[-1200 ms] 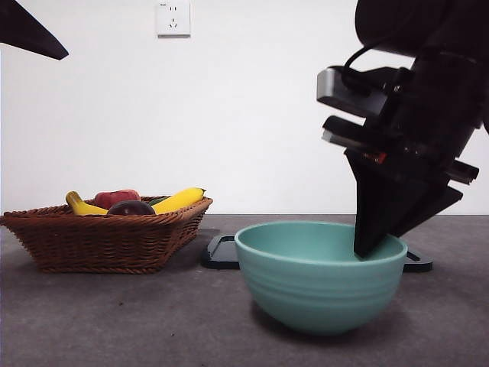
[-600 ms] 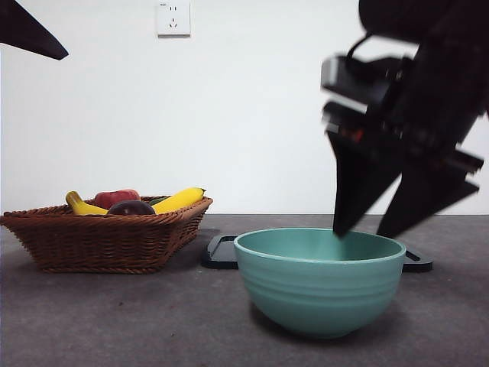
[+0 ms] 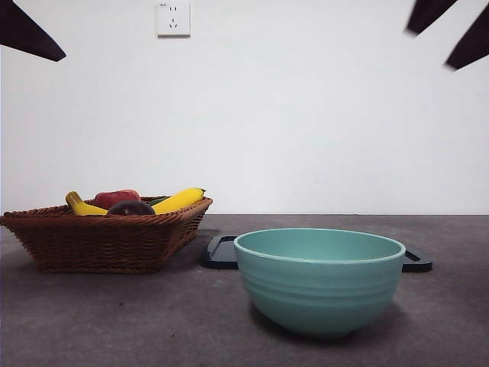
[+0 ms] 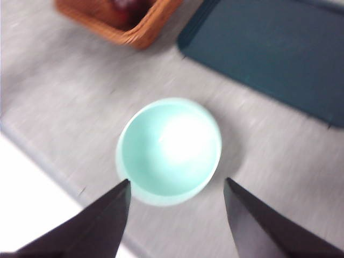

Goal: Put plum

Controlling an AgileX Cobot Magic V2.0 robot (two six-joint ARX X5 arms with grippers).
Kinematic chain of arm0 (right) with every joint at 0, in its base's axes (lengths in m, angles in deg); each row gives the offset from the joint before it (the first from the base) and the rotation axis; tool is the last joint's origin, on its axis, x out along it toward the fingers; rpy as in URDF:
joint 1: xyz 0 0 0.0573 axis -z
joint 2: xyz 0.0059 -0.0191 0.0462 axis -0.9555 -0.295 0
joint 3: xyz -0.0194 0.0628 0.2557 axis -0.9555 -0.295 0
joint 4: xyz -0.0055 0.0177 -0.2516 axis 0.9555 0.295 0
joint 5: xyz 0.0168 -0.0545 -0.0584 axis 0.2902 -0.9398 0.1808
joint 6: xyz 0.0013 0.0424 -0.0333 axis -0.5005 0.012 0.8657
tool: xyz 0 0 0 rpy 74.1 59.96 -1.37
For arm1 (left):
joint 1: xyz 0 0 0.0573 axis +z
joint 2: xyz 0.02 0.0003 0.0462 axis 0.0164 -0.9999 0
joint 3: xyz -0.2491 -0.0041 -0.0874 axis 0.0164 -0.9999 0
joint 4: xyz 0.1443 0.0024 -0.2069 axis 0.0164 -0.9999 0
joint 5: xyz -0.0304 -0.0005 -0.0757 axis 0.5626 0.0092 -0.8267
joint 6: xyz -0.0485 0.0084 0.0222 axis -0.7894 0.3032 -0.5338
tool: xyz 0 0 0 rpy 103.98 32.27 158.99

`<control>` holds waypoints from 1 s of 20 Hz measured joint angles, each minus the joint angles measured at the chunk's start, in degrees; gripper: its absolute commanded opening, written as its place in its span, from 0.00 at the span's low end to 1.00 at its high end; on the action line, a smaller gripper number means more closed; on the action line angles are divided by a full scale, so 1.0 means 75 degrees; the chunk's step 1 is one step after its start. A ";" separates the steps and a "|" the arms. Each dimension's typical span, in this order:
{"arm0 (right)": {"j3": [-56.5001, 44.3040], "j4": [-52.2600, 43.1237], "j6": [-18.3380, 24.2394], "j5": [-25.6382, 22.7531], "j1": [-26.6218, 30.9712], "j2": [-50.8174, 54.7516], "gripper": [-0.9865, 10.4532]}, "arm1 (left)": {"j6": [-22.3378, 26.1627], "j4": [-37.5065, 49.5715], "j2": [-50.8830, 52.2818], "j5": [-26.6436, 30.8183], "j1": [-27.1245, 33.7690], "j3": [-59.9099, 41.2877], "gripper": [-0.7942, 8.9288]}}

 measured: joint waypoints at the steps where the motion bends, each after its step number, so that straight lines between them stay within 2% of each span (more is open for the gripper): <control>1: 0.0000 0.0230 0.0000 0.0038 0.0000 0.0236 0.33 | 0.0000 -0.0061 0.0000 0.0000 0.0000 0.0000 0.49; 4: 0.0000 0.0624 0.0000 0.0038 0.0000 0.0691 0.33 | 0.0000 -0.0181 0.0000 0.0000 0.0000 0.0000 0.49; 12: 0.0000 0.0638 0.0000 0.0038 0.0000 0.0810 0.32 | -0.0003 -0.0227 0.0000 0.0000 0.0000 0.0000 0.49; 14: 0.0000 0.0659 -0.0003 0.0038 0.0000 0.0810 0.22 | 0.0000 -0.0227 0.0000 0.0000 0.0000 0.0000 0.37; 16: 0.0000 0.0685 0.0000 0.0038 0.0000 0.0810 0.09 | 0.0000 -0.0227 0.0000 0.0000 0.0000 0.0000 0.17; 17: 0.0000 0.0685 0.0000 0.0038 0.0000 0.0810 0.09 | 0.0000 -0.0227 0.0000 0.0000 0.0000 0.0000 0.09; 20: 0.0000 0.0688 0.0000 0.0038 0.0000 0.0810 0.09 | -0.0003 -0.0230 0.0000 0.0000 0.0000 0.0000 0.09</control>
